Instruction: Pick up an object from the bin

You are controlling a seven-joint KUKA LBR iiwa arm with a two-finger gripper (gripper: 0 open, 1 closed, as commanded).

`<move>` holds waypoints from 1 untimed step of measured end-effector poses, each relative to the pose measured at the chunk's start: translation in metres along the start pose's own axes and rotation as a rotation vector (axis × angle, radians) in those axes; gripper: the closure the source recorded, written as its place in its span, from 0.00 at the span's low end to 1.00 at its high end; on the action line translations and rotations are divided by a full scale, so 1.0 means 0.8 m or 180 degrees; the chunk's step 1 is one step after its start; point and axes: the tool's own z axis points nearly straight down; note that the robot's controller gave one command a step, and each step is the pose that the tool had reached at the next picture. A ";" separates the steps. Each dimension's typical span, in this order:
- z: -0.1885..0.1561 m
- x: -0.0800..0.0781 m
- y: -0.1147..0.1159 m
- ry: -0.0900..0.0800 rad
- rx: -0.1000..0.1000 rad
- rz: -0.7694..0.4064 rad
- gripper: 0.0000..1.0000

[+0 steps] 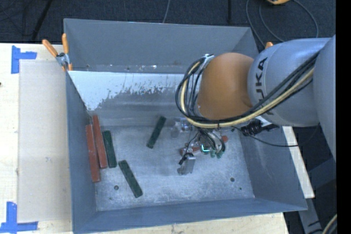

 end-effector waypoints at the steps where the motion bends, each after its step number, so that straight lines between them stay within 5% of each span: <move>1: -0.005 -0.002 0.000 -0.0023 -0.0001 0.0004 0.00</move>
Offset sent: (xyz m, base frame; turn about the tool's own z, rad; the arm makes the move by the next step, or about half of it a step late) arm 0.0685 -0.0026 -0.0273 0.0469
